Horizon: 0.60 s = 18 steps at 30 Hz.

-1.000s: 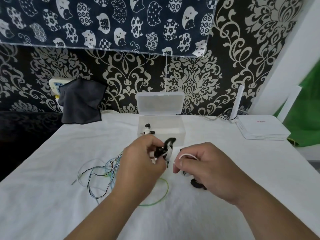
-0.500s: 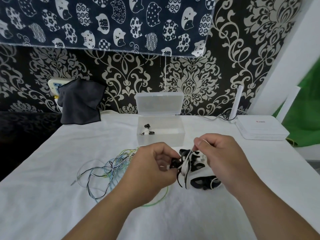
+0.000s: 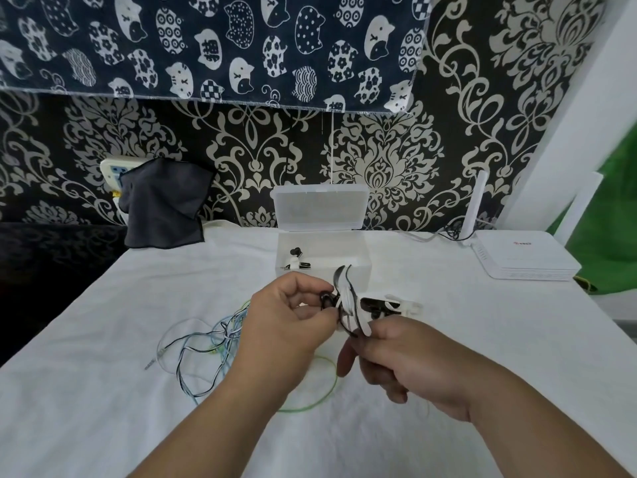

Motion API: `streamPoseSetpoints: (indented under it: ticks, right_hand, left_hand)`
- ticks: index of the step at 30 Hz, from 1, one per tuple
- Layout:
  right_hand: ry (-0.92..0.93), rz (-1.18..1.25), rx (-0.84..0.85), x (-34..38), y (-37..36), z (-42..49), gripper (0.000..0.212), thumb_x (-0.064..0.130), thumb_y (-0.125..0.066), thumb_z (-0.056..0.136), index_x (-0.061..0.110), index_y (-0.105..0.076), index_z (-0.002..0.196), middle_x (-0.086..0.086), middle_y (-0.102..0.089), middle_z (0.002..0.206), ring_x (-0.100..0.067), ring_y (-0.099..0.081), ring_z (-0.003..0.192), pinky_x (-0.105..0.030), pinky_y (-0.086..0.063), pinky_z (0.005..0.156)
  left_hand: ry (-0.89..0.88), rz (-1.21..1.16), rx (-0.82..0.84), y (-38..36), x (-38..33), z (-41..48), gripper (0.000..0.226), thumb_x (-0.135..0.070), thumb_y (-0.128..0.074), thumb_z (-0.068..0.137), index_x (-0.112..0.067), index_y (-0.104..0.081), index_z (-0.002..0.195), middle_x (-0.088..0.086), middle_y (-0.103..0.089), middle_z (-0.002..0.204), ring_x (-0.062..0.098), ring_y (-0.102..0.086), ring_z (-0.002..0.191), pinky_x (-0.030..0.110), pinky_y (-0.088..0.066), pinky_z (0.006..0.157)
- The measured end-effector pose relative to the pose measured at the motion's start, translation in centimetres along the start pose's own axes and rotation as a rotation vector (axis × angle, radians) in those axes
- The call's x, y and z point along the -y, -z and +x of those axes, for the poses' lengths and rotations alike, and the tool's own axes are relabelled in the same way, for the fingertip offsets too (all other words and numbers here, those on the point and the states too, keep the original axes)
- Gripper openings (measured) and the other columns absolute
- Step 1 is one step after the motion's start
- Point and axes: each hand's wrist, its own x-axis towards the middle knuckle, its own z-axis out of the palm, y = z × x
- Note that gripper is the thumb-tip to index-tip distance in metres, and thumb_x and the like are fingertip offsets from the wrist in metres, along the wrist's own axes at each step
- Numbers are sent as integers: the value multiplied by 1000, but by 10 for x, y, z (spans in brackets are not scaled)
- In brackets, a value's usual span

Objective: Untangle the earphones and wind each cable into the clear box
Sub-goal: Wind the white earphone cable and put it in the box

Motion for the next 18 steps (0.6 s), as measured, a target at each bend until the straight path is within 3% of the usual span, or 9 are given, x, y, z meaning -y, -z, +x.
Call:
streamPoseSetpoints:
  ticks: [6,10,13,15,18]
  right_hand:
    - [33,-32,-34,1,6,-3,40,26,-45,105,17,-73,78,6,-34,57,-19,-23,61,-34,-18,58]
    - [50,-64,-13,3,5,-6,39,27,-48,104,20,-74,76,8,-35,56,-21,-21,62,-40,-16,63]
    - [111,-80,-19,5,3,-8,36,29,-50,103,21,-74,78,9,-36,57,-17,-25,59,-34,-18,59]
    - [171,-108,-74,9,5,-9,33,30,-52,102,21,-74,79,9,-36,57,-11,-31,53,-28,-25,57]
    - [232,-142,-197,15,9,-15,30,25,-55,99,19,-74,77,13,-34,51,-4,-32,47,-25,-31,55]
  left_hand:
    - [-39,206,-87,4,-3,2,25,5,-74,73,-17,-70,83,-10,-61,59,7,-52,48,17,-42,53]
    - [-112,366,-123,3,-2,-1,26,0,-75,72,-23,-69,80,-13,-64,62,5,-55,53,15,-45,54]
    - [-233,573,-108,1,-1,-6,25,-7,-77,72,-29,-66,77,-22,-66,75,0,-61,66,11,-45,60]
    - [-308,686,-72,1,1,-8,25,-9,-78,71,-30,-66,77,-19,-66,71,-3,-60,75,8,-43,63]
    - [-367,834,17,1,5,-7,24,-11,-76,69,-31,-66,79,-18,-66,73,1,-61,75,18,-47,66]
